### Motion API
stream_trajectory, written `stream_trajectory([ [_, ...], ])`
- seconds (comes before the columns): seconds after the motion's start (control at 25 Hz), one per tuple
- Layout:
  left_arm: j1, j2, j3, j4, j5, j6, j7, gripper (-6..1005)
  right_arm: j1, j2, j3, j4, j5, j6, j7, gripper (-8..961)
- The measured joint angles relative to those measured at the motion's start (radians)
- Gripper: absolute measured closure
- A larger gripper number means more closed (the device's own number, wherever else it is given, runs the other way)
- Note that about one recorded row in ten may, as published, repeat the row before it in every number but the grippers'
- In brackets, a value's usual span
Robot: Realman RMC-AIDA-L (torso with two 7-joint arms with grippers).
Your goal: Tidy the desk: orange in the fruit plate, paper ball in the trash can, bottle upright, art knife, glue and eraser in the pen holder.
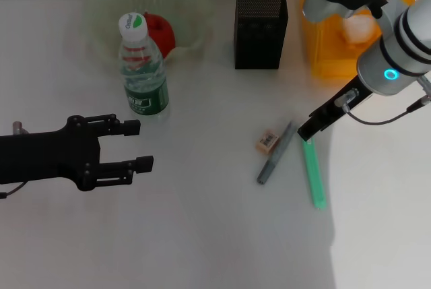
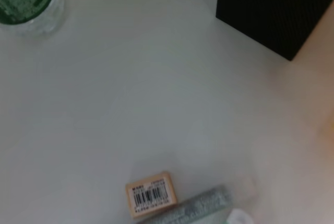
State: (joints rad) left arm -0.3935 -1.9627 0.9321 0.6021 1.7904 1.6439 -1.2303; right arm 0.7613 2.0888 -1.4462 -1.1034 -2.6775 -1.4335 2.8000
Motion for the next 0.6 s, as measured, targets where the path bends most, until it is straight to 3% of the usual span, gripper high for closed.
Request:
stream_trajectory([
  [0.12, 0.000, -0.002, 0.000, -0.002, 0.001, -0.010, 0.000, 274, 0.011, 0.001, -0.025, 0.042, 0.009, 0.039, 0.000, 260],
  [0.32, 0.001, -0.007, 0.001, -0.003, 0.002, -0.020, 0.000, 274, 0.037, 0.001, -0.038, 0.109, 0.015, 0.082, 0.000, 490],
  [0.6, 0.007, -0.010, -0.001, -0.004, 0.002, -0.024, 0.001, 274, 0.035, 0.002, -0.046, 0.119, 0.028, 0.109, -0.003, 538],
])
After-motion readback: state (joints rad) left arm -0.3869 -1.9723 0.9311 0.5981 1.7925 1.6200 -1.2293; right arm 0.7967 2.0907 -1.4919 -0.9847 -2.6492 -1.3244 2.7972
